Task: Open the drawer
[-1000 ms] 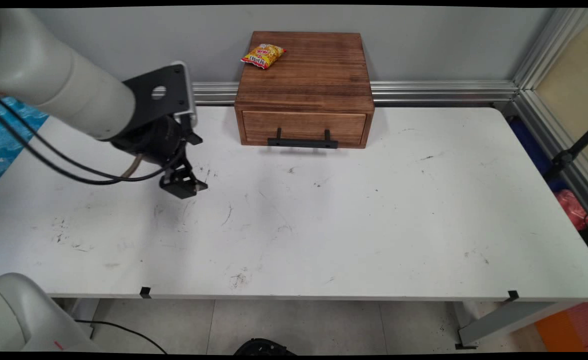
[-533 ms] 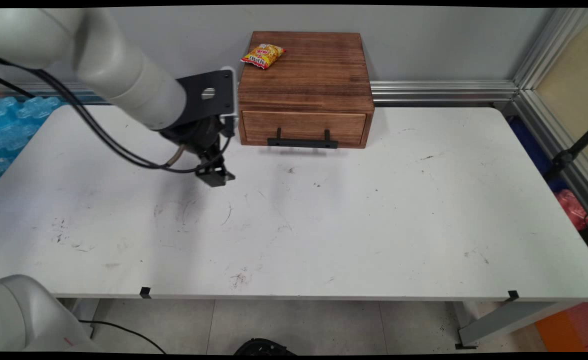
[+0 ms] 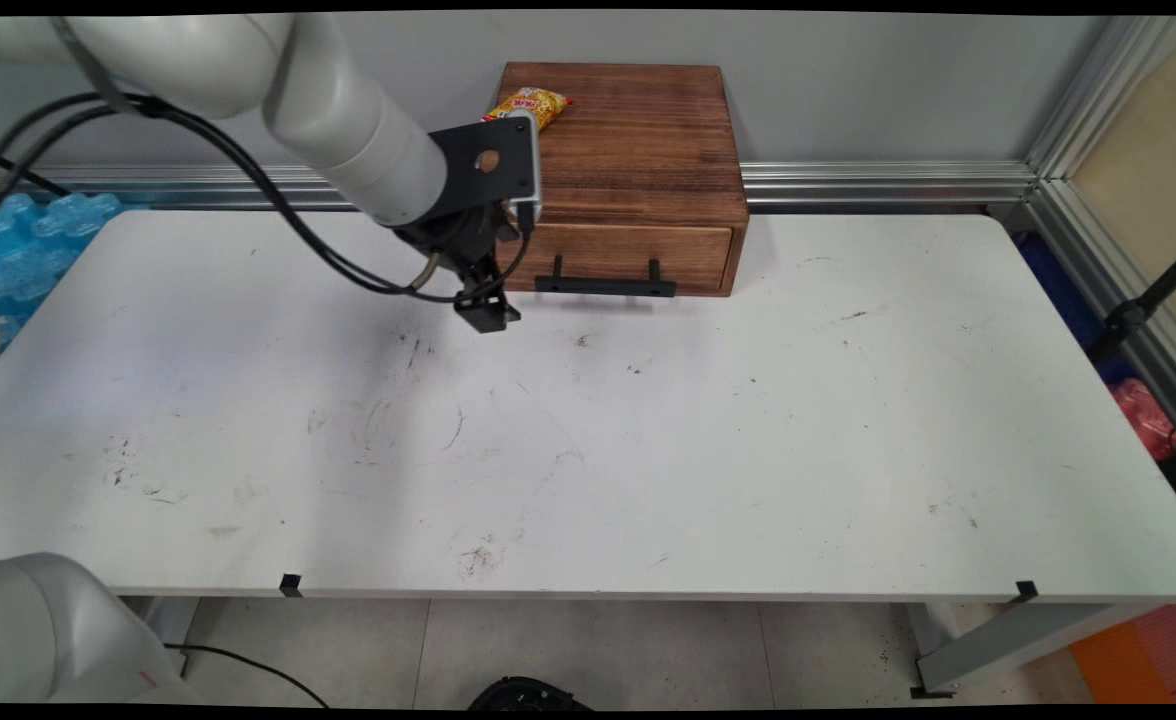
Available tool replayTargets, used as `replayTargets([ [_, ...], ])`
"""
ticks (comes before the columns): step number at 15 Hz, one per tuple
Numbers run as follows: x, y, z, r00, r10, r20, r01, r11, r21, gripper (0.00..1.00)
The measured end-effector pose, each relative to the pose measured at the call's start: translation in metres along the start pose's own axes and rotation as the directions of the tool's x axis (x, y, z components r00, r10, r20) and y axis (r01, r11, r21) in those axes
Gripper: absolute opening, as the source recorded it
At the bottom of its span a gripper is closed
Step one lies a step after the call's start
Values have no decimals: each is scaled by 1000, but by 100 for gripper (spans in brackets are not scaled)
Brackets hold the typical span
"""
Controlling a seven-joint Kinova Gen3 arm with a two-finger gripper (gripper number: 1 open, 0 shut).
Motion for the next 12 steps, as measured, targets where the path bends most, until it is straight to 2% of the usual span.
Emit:
replayTargets([
  [12, 21, -22, 51, 998, -47, -42, 46, 999, -17, 100],
])
